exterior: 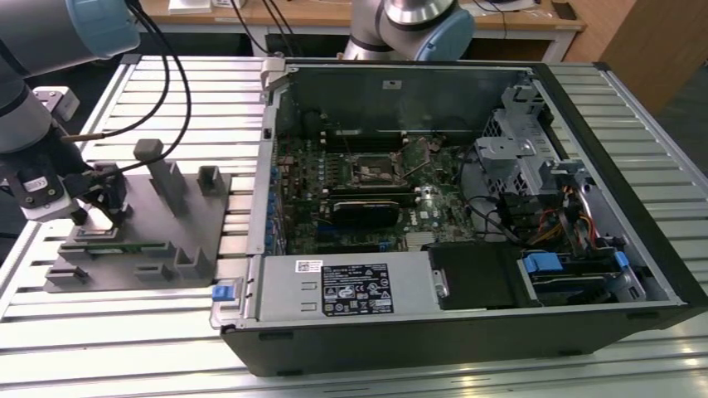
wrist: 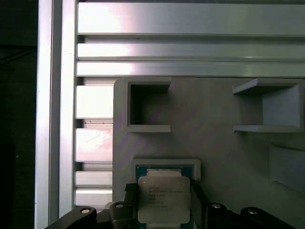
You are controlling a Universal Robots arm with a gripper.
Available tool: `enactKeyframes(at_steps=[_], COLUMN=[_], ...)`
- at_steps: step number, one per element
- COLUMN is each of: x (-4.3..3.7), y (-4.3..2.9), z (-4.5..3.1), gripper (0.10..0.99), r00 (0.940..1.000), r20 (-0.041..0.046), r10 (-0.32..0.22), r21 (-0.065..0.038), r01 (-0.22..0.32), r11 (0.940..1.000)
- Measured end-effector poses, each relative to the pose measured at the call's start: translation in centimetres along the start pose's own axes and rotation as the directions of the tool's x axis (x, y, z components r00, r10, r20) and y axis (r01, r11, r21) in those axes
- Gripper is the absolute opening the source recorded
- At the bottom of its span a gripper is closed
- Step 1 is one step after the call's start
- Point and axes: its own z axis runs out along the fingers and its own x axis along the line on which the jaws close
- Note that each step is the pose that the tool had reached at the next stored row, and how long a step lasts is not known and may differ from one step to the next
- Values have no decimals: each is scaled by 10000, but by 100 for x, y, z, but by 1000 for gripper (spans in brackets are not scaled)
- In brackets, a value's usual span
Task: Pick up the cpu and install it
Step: 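Pick up the cpu and move it towards the insertion slot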
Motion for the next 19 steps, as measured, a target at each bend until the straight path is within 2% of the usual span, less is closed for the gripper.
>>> enactKeyframes(at_steps=[4,14,19], x=[0,-2,-2], y=[1,7,7], z=[-22,-160,-168], gripper=[533,533,533], r00=[10000,10000,10000], r20=[2,2,3], r10=[0,0,0], r21=[-1,-3,-5], r01=[0,0,0], r11=[10000,10000,10000])
